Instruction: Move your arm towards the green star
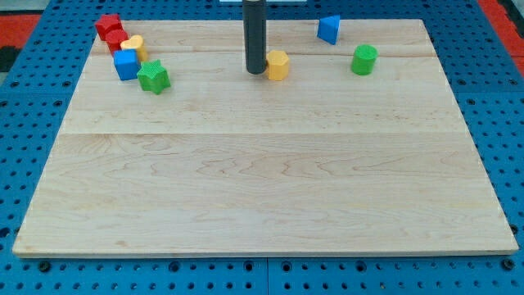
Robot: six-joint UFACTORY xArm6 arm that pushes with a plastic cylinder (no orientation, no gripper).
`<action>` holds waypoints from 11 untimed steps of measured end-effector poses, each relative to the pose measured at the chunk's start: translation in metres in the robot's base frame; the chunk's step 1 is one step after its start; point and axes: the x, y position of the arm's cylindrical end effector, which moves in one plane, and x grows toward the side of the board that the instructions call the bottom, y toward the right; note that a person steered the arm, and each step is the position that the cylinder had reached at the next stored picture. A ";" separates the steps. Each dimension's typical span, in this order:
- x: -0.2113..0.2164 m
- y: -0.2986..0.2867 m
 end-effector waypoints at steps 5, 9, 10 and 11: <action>0.092 -0.026; 0.151 -0.071; 0.157 -0.088; 0.166 -0.104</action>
